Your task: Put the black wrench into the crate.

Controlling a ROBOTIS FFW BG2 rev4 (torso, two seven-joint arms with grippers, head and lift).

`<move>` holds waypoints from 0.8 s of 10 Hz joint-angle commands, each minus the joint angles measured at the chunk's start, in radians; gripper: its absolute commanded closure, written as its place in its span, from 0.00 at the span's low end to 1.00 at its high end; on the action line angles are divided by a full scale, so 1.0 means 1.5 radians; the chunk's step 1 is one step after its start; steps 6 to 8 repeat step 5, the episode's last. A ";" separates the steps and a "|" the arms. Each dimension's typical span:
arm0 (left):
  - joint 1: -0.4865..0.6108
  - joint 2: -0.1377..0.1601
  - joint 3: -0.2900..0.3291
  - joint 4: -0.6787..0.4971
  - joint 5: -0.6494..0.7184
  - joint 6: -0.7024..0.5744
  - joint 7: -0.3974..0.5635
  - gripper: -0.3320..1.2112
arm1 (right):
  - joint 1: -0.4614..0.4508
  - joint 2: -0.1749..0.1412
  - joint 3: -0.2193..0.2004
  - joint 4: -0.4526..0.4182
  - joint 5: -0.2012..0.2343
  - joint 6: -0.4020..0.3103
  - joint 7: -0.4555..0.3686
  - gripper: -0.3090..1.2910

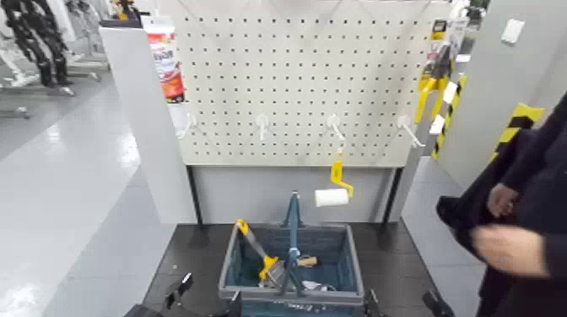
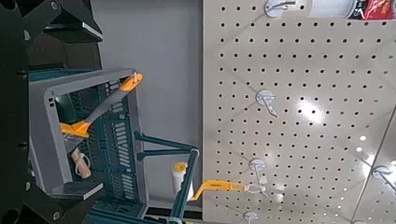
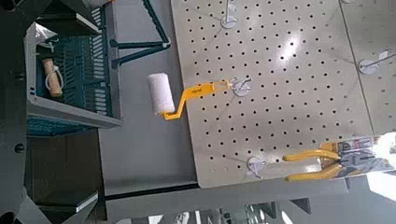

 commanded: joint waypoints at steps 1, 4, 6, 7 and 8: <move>0.002 -0.001 0.003 -0.003 -0.001 0.004 0.000 0.33 | 0.025 -0.003 0.008 -0.010 0.013 -0.014 -0.010 0.24; 0.002 -0.002 0.002 -0.003 -0.001 0.005 -0.001 0.33 | 0.025 -0.009 0.010 -0.010 0.014 -0.012 -0.008 0.25; 0.003 -0.002 0.002 -0.003 -0.002 0.005 -0.001 0.33 | 0.025 -0.008 0.010 -0.011 0.014 -0.006 -0.008 0.27; 0.003 -0.002 0.002 -0.003 -0.002 0.005 -0.001 0.33 | 0.025 -0.008 0.010 -0.011 0.014 -0.006 -0.008 0.27; 0.003 -0.002 0.002 -0.003 -0.002 0.005 -0.001 0.33 | 0.025 -0.008 0.010 -0.011 0.014 -0.006 -0.008 0.27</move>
